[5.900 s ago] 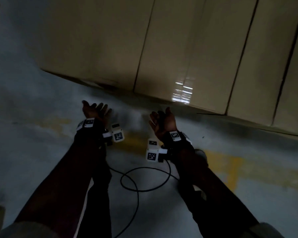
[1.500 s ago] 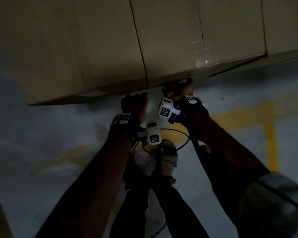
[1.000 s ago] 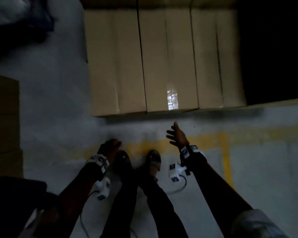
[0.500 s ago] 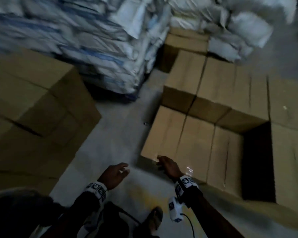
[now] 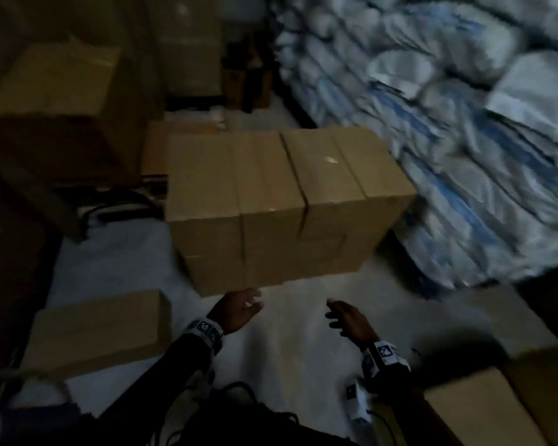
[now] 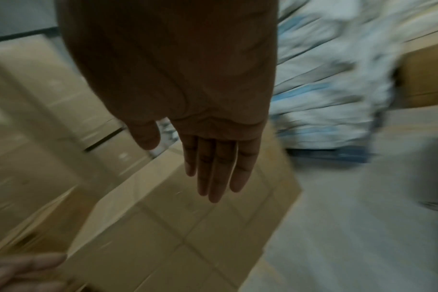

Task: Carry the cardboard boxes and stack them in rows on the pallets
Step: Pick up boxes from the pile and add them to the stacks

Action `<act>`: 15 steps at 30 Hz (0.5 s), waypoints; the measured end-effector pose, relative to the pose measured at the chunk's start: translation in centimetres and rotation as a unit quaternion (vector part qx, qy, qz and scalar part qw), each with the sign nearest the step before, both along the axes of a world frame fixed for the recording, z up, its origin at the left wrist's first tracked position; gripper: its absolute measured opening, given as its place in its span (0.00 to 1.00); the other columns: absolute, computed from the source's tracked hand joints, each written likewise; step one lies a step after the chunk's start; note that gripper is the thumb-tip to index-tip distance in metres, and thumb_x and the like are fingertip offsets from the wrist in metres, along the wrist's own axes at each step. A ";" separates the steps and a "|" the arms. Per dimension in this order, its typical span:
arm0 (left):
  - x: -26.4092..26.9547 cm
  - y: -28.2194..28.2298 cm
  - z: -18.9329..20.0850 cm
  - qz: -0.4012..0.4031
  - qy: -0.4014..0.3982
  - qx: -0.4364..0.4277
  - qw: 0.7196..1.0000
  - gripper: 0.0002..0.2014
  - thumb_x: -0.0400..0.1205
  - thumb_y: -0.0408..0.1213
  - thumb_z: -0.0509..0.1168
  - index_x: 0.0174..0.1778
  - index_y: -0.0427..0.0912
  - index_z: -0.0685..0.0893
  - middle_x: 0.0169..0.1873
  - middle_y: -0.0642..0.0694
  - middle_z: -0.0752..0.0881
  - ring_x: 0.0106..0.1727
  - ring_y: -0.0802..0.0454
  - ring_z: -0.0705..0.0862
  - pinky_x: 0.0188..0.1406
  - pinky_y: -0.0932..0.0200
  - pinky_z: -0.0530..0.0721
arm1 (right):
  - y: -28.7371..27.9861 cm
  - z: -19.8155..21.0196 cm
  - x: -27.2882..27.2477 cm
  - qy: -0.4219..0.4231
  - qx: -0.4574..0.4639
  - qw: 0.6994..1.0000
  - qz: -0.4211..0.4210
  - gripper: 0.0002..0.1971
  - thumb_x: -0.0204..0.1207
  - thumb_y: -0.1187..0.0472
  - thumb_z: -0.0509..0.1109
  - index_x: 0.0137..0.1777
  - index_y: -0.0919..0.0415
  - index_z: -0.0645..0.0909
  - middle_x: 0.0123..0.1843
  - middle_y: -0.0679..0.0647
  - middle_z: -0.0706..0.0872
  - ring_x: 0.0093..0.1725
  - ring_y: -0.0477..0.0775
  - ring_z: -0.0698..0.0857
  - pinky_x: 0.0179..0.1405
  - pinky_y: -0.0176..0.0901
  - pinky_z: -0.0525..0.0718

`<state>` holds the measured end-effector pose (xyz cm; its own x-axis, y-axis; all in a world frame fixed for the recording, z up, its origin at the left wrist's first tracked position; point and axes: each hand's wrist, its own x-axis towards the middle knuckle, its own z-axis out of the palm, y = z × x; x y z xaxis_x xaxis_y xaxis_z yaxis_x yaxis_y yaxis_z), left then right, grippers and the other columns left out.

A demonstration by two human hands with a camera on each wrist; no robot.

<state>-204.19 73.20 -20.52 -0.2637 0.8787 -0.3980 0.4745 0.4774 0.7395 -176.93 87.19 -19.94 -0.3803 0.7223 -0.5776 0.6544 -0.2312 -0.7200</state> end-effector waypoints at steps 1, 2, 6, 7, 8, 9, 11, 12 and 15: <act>-2.0 -0.4 0.0 0.023 0.004 0.000 1.000 0.19 0.88 0.45 0.69 0.72 0.40 0.84 0.64 0.45 0.88 0.58 0.54 0.84 0.55 0.68 0.77 | 0.5 0.1 -2.4 0.004 0.003 1.000 0.024 0.18 0.88 0.43 0.64 0.69 0.53 0.81 0.61 0.57 0.89 0.54 0.53 0.89 0.52 0.46 0.82; -4.3 -0.9 -0.2 0.050 0.010 0.001 0.999 0.20 0.88 0.46 0.68 0.73 0.40 0.83 0.65 0.44 0.88 0.59 0.52 0.85 0.56 0.68 0.77 | 1.2 -0.2 -5.2 0.003 0.005 0.999 0.052 0.19 0.88 0.43 0.64 0.70 0.53 0.81 0.61 0.56 0.89 0.54 0.51 0.89 0.51 0.46 0.81; -11.9 -4.0 -1.4 0.133 0.043 -0.035 0.990 0.23 0.89 0.51 0.65 0.77 0.44 0.81 0.70 0.45 0.86 0.69 0.47 0.84 0.66 0.62 0.78 | 1.9 -1.1 -16.2 -0.050 0.016 0.982 0.184 0.18 0.86 0.36 0.64 0.65 0.46 0.81 0.62 0.54 0.88 0.58 0.56 0.88 0.58 0.50 0.83; -13.5 -4.9 -2.0 0.149 0.041 -0.050 0.987 0.23 0.89 0.53 0.63 0.78 0.47 0.80 0.71 0.46 0.85 0.71 0.47 0.83 0.69 0.59 0.78 | 1.9 -1.5 -18.7 -0.060 0.023 0.974 0.217 0.20 0.81 0.30 0.63 0.61 0.41 0.80 0.61 0.54 0.89 0.59 0.57 0.88 0.61 0.53 0.84; -15.0 -5.8 -2.6 0.163 0.034 -0.068 0.984 0.23 0.89 0.54 0.62 0.78 0.49 0.79 0.73 0.47 0.84 0.72 0.47 0.81 0.73 0.57 0.76 | 1.8 -2.1 -21.2 -0.072 0.028 0.965 0.250 0.23 0.75 0.25 0.63 0.58 0.38 0.80 0.61 0.54 0.90 0.60 0.58 0.88 0.65 0.55 0.84; -16.1 -6.8 -3.4 0.178 0.027 -0.083 0.980 0.23 0.90 0.54 0.60 0.79 0.51 0.78 0.76 0.48 0.81 0.75 0.47 0.79 0.75 0.56 0.73 | 1.5 -2.8 -23.6 -0.081 0.028 0.954 0.288 0.23 0.74 0.24 0.63 0.58 0.37 0.80 0.63 0.54 0.89 0.62 0.58 0.88 0.68 0.57 0.84; -17.7 -8.7 -4.8 0.205 0.017 -0.105 0.973 0.23 0.91 0.52 0.59 0.81 0.49 0.76 0.79 0.48 0.78 0.78 0.46 0.76 0.78 0.57 0.69 | 0.3 -3.8 -28.2 -0.098 0.023 0.922 0.373 0.20 0.83 0.32 0.63 0.66 0.41 0.81 0.71 0.54 0.86 0.69 0.59 0.85 0.73 0.57 0.80; -18.2 -9.5 -5.6 0.216 0.009 -0.118 0.969 0.23 0.92 0.50 0.58 0.81 0.46 0.76 0.80 0.48 0.76 0.80 0.46 0.74 0.78 0.59 0.67 | -0.4 -4.3 -30.5 -0.109 0.023 0.903 0.416 0.21 0.86 0.36 0.62 0.71 0.45 0.80 0.75 0.53 0.83 0.72 0.59 0.83 0.76 0.56 0.76; -19.8 -11.8 -8.4 0.291 -0.035 -0.151 0.944 0.22 0.92 0.45 0.61 0.80 0.40 0.78 0.79 0.42 0.78 0.79 0.45 0.76 0.75 0.60 0.69 | -2.3 -7.3 -37.8 -0.146 0.033 0.836 0.527 0.25 0.89 0.41 0.60 0.81 0.51 0.75 0.81 0.52 0.78 0.78 0.59 0.77 0.79 0.51 0.72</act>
<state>-224.04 61.44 -28.90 -0.6315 0.4365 -0.6408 0.0218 0.8362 0.5481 -214.72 84.88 -27.26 -0.6755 0.1084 -0.7294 0.6198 0.6193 -0.4820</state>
